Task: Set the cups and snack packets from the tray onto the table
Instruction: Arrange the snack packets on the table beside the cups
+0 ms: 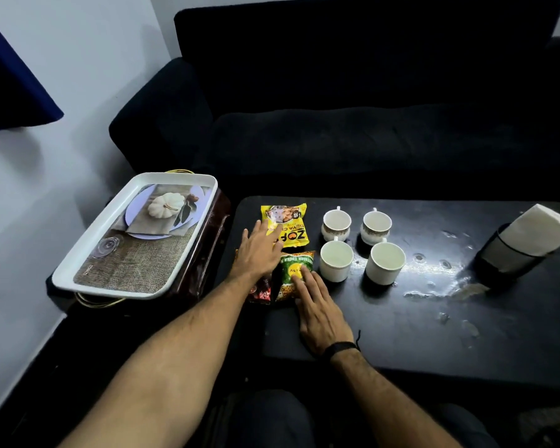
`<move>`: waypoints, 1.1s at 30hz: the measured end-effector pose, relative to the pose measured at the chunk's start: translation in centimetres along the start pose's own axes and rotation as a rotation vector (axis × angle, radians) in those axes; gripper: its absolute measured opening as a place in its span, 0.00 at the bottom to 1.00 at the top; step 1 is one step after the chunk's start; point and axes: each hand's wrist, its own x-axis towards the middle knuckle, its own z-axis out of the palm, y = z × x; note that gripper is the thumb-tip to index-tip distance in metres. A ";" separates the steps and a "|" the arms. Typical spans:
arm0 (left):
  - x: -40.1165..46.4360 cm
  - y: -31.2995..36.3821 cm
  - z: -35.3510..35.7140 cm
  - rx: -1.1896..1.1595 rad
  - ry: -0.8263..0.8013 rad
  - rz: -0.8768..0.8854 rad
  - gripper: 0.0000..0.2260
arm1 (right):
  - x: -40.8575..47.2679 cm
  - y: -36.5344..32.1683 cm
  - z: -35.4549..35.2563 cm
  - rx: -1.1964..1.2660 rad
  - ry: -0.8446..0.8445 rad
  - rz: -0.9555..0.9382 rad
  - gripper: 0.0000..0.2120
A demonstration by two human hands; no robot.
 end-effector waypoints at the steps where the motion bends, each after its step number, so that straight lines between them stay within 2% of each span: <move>1: -1.0 -0.3 0.3 -0.030 0.095 -0.013 0.24 | 0.0 0.0 0.0 -0.008 0.003 -0.006 0.29; 5: -6.1 -1.2 2.1 -0.060 0.399 -0.090 0.23 | 0.0 -0.1 -0.1 -0.006 0.008 0.002 0.27; 8: -9.7 -1.8 3.7 -0.028 0.499 -0.211 0.26 | -0.1 -0.2 -0.2 -0.041 -0.012 -0.014 0.28; 11: -11.9 -1.9 5.3 -0.010 0.420 -0.269 0.32 | -0.1 -0.2 -0.4 -0.076 -0.035 -0.025 0.29; 17: -11.5 -1.7 5.7 -0.024 0.265 -0.248 0.32 | 0.0 -0.1 -0.2 -0.120 -0.024 -0.023 0.30; 22: -11.6 -1.6 5.8 -0.016 0.267 -0.240 0.32 | 0.1 0.0 -0.1 -0.099 -0.052 -0.025 0.30; 28: -12.2 -1.5 5.5 0.003 0.336 -0.228 0.34 | -0.2 -0.4 -0.7 -0.071 -0.010 -0.014 0.31; 33: -13.0 -0.5 4.6 0.008 0.273 -0.218 0.35 | -0.1 -0.5 -0.9 -0.087 -0.020 -0.024 0.31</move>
